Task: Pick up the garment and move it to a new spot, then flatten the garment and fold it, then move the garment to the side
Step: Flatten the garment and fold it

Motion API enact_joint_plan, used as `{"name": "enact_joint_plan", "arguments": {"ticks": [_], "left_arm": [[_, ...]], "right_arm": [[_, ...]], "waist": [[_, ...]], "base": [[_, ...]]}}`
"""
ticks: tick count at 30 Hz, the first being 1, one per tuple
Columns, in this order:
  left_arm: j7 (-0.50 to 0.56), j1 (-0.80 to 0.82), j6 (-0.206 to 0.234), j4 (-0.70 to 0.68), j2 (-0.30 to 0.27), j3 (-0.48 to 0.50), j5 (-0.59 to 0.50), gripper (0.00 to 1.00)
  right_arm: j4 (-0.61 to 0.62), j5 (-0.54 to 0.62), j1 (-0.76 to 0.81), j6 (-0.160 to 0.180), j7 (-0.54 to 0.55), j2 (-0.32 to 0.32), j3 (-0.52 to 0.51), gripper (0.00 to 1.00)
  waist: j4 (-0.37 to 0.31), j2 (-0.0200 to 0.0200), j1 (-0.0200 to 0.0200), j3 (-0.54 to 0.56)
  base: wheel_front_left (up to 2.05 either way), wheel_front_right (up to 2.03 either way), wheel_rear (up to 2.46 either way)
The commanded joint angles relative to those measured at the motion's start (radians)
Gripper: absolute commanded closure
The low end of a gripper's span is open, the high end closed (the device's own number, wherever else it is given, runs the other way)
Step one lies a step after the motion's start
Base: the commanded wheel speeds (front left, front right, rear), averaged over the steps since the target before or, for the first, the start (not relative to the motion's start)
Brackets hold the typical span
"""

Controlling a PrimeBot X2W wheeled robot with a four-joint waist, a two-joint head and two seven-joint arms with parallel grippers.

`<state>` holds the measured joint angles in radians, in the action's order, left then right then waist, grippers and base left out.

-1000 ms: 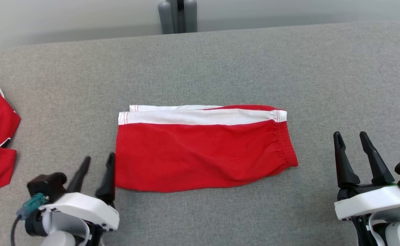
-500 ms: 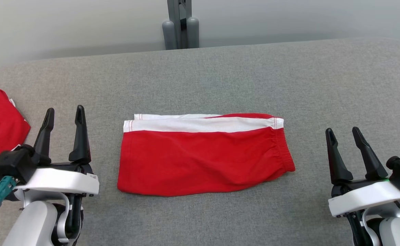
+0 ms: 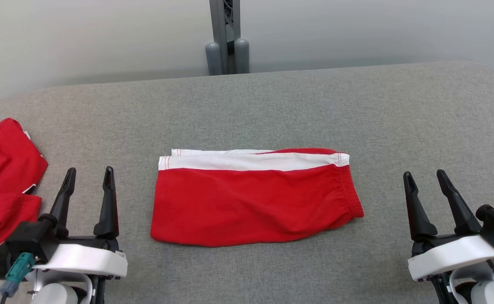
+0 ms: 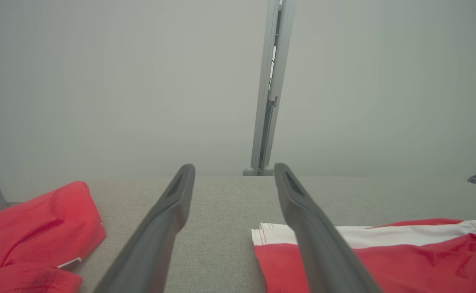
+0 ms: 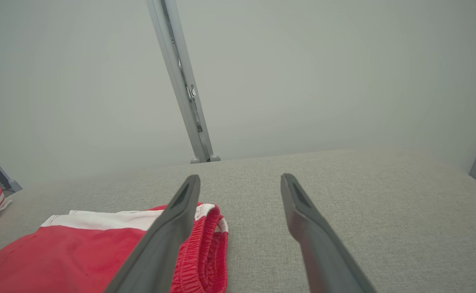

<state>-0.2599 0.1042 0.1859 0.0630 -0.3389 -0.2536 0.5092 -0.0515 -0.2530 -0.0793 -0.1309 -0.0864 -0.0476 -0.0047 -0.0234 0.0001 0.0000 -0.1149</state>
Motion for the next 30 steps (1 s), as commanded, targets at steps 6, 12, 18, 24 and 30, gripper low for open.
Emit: {"name": "enact_joint_plan", "arguments": {"ticks": [6,12,18,24,30], "left_arm": [[0.007,-0.02,0.021,-0.039,0.003,-0.001,0.003,0.0],[0.01,0.016,-0.001,-0.012,0.0,-0.007,0.009,0.0],[0.012,0.056,-0.025,0.017,0.017,-0.033,0.009,0.0],[0.004,0.093,-0.044,0.053,0.04,-0.05,0.004,0.0],[0.001,0.117,-0.06,0.069,0.049,-0.045,0.001,0.0]], "right_arm": [[0.015,-0.013,0.024,0.0,0.013,-0.005,-0.011,0.0],[0.0,-0.014,0.004,0.0,0.039,-0.005,0.003,0.0],[-0.082,0.009,-0.029,0.0,0.075,-0.005,0.042,0.0],[-0.242,0.031,-0.082,0.0,0.075,-0.005,0.034,0.0],[-0.372,0.001,-0.136,0.0,0.051,-0.005,0.02,0.0]], "waist": [[0.011,-0.0001,0.0,0.007],[0.039,-0.0001,0.0,-0.01],[0.09,-0.0001,0.0,-0.038],[0.133,-0.0001,0.0,-0.078],[0.143,-0.0001,0.0,-0.111]], "base": [[0.0,0.0,0.0],[0.0,0.0,0.0],[0.0,0.0,0.0],[0.0,0.0,0.0],[0.0,0.0,0.0]]}}
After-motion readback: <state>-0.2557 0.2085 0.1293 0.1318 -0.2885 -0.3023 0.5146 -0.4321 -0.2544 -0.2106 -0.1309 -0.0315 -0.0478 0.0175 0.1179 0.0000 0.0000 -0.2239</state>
